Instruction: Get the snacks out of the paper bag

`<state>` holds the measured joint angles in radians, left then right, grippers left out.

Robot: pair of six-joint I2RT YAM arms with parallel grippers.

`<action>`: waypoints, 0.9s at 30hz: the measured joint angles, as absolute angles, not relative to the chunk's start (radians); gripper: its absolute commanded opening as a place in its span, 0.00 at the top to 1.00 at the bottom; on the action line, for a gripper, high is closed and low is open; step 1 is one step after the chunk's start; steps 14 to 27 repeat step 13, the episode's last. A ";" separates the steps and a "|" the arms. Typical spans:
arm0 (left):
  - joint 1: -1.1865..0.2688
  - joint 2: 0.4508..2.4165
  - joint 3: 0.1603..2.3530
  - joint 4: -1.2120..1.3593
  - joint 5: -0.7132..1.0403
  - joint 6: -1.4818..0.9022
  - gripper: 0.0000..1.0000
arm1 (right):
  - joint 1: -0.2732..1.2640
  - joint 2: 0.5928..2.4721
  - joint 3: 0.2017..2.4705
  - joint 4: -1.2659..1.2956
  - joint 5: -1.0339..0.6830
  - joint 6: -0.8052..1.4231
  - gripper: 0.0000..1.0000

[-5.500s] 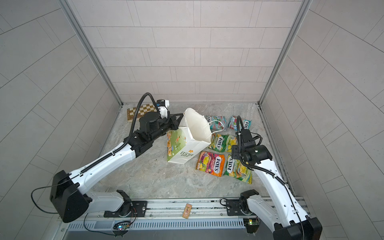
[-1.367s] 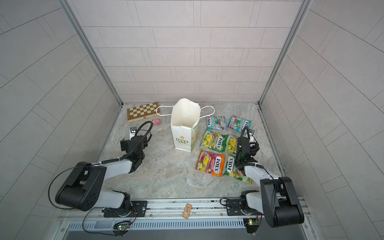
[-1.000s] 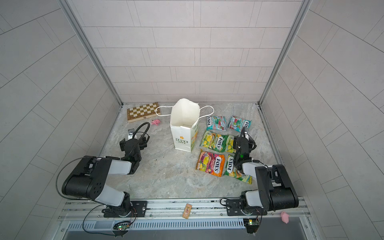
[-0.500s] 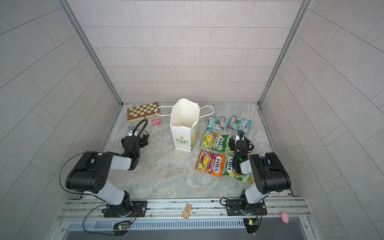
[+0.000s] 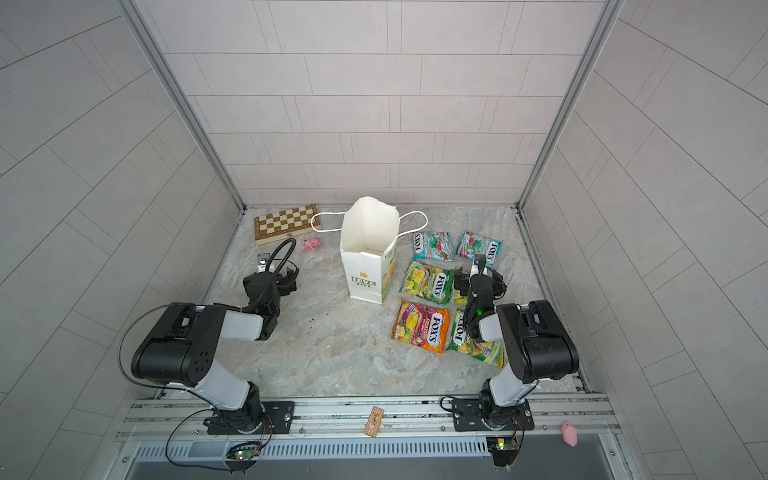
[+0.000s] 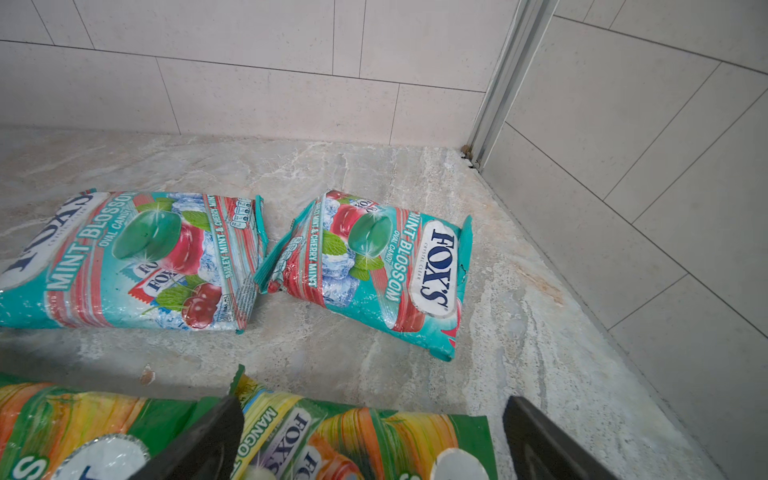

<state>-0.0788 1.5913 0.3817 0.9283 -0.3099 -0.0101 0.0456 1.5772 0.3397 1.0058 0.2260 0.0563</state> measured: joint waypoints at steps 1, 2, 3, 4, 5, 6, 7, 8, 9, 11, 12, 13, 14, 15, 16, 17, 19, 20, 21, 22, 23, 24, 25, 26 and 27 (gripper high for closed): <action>-0.079 1.591 0.382 0.928 -0.310 -0.010 0.00 | 0.046 1.577 0.340 1.004 0.226 0.056 0.01; -0.079 1.591 0.382 0.928 -0.310 -0.010 0.00 | 0.046 1.577 0.340 1.003 0.227 0.056 0.01; -0.079 1.591 0.382 0.928 -0.310 -0.010 0.00 | 0.046 1.577 0.340 1.003 0.228 0.056 0.01; -0.079 1.591 0.382 0.928 -0.310 -0.010 0.00 | 0.046 1.577 0.340 1.003 0.228 0.056 0.01; -0.079 1.591 0.382 0.928 -0.310 -0.010 0.00 | 0.046 1.577 0.340 1.002 0.228 0.056 0.01; -0.079 1.591 0.382 0.928 -0.310 -0.010 0.00 | 0.046 1.577 0.340 1.002 0.228 0.056 0.01; -0.079 1.591 0.382 0.928 -0.310 -0.010 0.00 | 0.046 1.577 0.340 1.002 0.228 0.056 0.01; -0.079 1.591 0.382 0.928 -0.310 -0.010 0.00 | 0.046 1.577 0.340 1.002 0.229 0.056 0.01; -0.079 1.591 0.382 0.928 -0.310 -0.010 0.00 | 0.046 1.577 0.340 1.001 0.229 0.056 0.01; -0.079 1.591 0.382 0.928 -0.310 -0.010 0.00 | 0.046 1.577 0.340 1.001 0.229 0.056 0.01; -0.079 1.591 0.382 0.928 -0.310 -0.010 0.00 | 0.046 1.577 0.340 1.001 0.229 0.056 0.01; -0.079 1.591 0.382 0.928 -0.310 -0.010 0.00 | 0.046 1.577 0.340 1.001 0.229 0.056 0.01; -0.079 1.591 0.382 0.928 -0.310 -0.010 0.00 | 0.046 1.577 0.340 1.001 0.229 0.056 0.01; -0.079 1.591 0.382 0.928 -0.310 -0.010 0.00 | 0.046 1.577 0.340 1.001 0.229 0.056 0.01; -0.079 1.591 0.382 0.928 -0.310 -0.010 0.00 | 0.046 1.577 0.340 1.001 0.229 0.056 0.01; -0.079 1.591 0.382 0.928 -0.310 -0.010 0.00 | 0.046 1.577 0.340 1.001 0.229 0.056 0.01; -0.079 1.591 0.382 0.928 -0.310 -0.010 0.00 | 0.046 1.577 0.340 1.001 0.229 0.056 0.01; -0.079 1.591 0.382 0.928 -0.310 -0.010 0.00 | 0.046 1.577 0.340 1.001 0.229 0.056 0.01; -0.079 1.591 0.382 0.928 -0.310 -0.010 0.00 | 0.046 1.577 0.340 1.001 0.229 0.056 0.01; -0.079 1.591 0.382 0.928 -0.310 -0.010 0.00 | 0.046 1.577 0.340 1.001 0.229 0.056 0.01; -0.079 1.591 0.382 0.928 -0.310 -0.010 0.00 | 0.046 1.577 0.340 1.001 0.229 0.056 0.01; -0.079 1.591 0.382 0.928 -0.310 -0.010 0.00 | 0.046 1.577 0.340 1.001 0.229 0.056 0.01; -0.079 1.591 0.382 0.928 -0.310 -0.010 0.00 | 0.046 1.577 0.340 1.001 0.229 0.056 0.01; -0.079 1.591 0.382 0.928 -0.310 -0.010 0.00 | 0.046 1.577 0.340 1.001 0.229 0.056 0.01; -0.079 1.591 0.382 0.928 -0.310 -0.010 0.00 | 0.046 1.577 0.340 1.001 0.229 0.056 0.01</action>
